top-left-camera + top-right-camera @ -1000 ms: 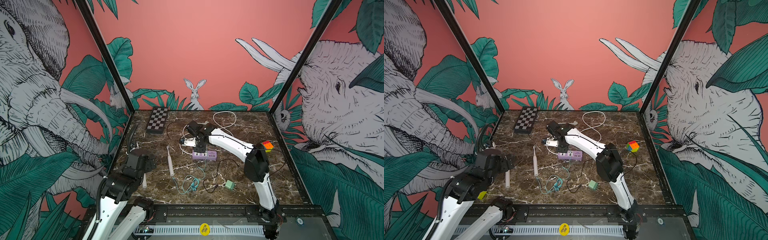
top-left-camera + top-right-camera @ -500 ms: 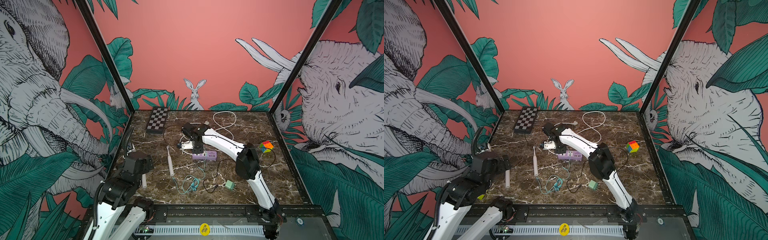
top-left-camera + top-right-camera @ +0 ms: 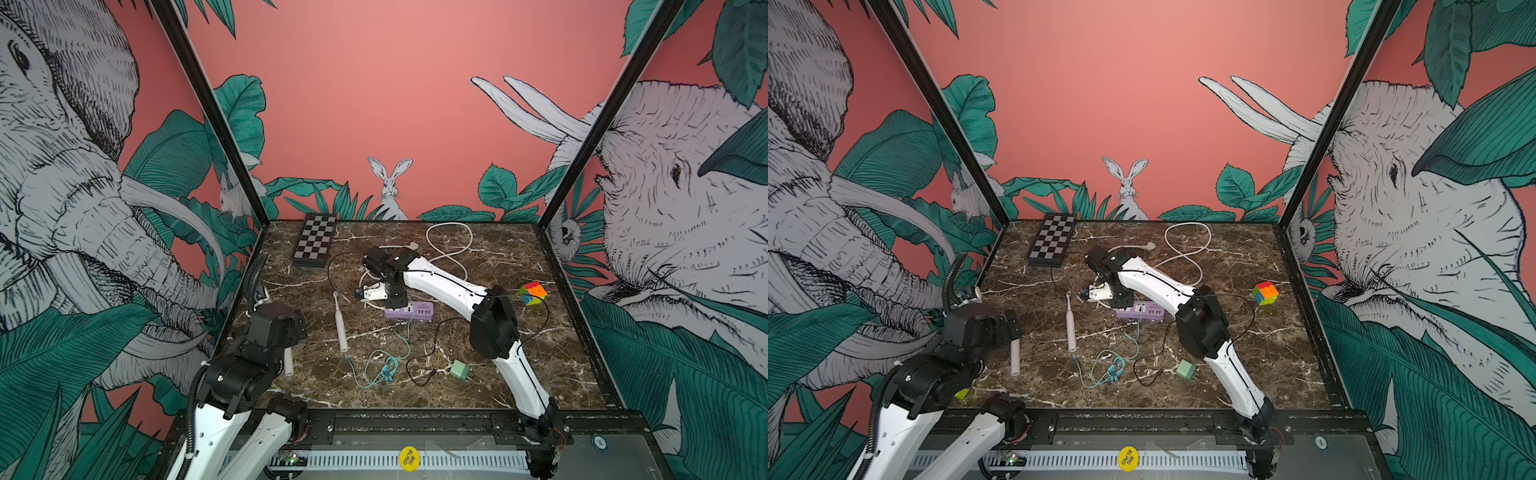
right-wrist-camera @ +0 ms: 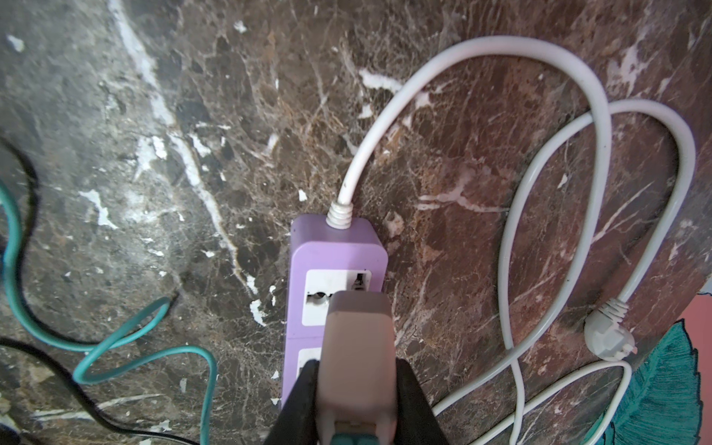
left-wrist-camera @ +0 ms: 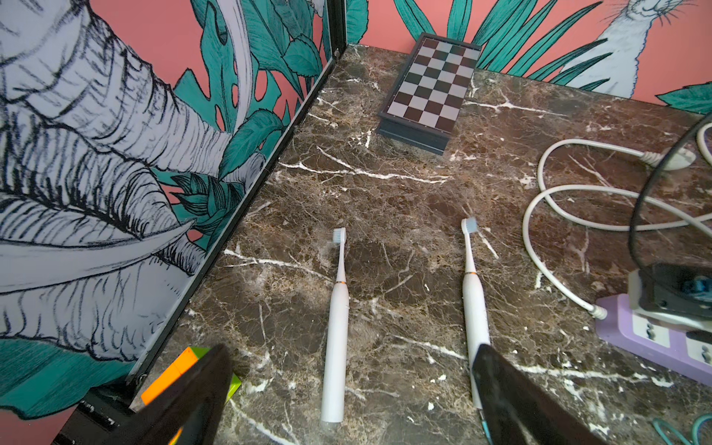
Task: Charge the electric toothbrush
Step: Insert the plug into the socket.
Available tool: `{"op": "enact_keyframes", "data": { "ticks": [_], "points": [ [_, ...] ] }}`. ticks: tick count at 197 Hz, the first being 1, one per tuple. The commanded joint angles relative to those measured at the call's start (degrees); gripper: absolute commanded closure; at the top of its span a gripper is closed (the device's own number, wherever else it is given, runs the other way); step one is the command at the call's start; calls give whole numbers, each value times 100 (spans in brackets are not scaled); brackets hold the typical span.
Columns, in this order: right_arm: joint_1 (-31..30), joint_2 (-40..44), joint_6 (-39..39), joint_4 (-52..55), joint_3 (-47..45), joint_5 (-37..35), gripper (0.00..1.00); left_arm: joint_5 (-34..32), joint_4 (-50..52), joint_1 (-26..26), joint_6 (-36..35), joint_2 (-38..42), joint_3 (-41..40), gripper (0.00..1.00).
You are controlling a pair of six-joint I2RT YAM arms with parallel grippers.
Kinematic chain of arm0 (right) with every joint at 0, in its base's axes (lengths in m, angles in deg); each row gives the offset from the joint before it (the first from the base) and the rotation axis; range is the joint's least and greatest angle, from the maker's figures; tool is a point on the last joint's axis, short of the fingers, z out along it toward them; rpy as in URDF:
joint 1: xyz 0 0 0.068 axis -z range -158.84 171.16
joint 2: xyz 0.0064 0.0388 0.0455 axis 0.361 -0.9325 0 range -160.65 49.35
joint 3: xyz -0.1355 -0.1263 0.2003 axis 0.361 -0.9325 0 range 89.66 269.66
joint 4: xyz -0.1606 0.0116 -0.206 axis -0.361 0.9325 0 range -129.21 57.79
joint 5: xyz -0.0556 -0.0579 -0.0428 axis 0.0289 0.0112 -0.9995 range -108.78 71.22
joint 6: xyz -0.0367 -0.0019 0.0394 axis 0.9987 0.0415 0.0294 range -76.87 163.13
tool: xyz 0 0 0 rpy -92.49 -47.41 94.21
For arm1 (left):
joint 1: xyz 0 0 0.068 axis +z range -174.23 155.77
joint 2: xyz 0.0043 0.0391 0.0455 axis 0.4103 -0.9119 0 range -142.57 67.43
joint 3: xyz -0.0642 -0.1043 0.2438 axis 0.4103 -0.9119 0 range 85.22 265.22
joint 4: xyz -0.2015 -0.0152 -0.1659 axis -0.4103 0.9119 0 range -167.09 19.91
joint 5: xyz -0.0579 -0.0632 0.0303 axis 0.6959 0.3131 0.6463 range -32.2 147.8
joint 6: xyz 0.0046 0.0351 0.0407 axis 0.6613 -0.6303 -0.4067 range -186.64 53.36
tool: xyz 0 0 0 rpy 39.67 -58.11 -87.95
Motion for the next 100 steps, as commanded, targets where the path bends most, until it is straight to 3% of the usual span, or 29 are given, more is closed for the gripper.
{"op": "enact_keyframes", "data": {
  "ticks": [1,53,100],
  "points": [
    [25,-170,-7,190,186,117,100,-113,42,23,71,-26,-45,1],
    [5,-275,-319,165,266,-27,100,-96,30,22,74,-6,-48,1],
    [16,-391,-620,399,630,313,100,-79,34,28,63,-14,-43,1]
  ]
}}
